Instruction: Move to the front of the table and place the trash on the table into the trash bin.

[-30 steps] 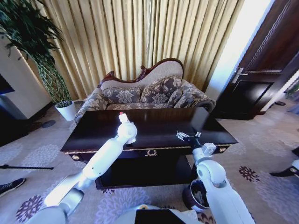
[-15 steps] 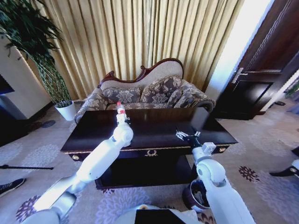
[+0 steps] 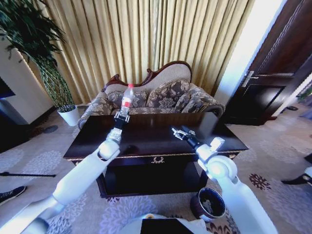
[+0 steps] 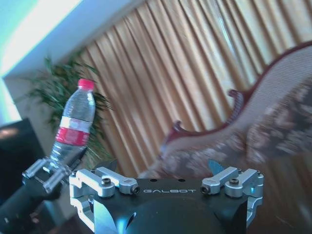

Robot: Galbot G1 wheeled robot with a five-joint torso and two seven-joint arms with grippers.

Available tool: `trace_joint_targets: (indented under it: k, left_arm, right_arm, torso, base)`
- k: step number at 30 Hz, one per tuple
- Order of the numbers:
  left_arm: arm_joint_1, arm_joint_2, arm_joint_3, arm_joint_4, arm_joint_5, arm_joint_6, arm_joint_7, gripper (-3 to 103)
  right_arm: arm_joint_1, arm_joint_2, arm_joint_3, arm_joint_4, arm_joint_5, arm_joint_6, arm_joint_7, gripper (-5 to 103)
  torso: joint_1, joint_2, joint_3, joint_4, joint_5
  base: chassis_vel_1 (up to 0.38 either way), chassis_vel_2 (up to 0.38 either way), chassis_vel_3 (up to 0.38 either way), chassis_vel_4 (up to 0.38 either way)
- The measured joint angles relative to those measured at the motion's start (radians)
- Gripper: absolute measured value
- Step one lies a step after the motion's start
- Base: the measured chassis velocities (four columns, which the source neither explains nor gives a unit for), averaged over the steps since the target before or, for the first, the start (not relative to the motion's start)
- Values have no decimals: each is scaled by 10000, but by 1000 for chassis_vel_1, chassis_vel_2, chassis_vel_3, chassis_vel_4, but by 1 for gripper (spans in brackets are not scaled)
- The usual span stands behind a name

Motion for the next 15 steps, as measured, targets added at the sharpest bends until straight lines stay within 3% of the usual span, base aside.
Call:
trace_joint_targets:
  k: [9,15]
  left_arm:
    - [-35,761,416,-622,889,-955,480,35]
    - [339,1320,378,-1243,700,-1076,642,35]
  right_arm:
    - [2316,271,-1070,-483,842,-122,-213,100]
    - [2830,219,-1534,-671,1012,-227,-208,100]
  torso:
    - [2,-1,0,2,-1]
    - [2,0,0,2,-2]
  base:
    - [0,0,0,0]
    - [0,0,0,0]
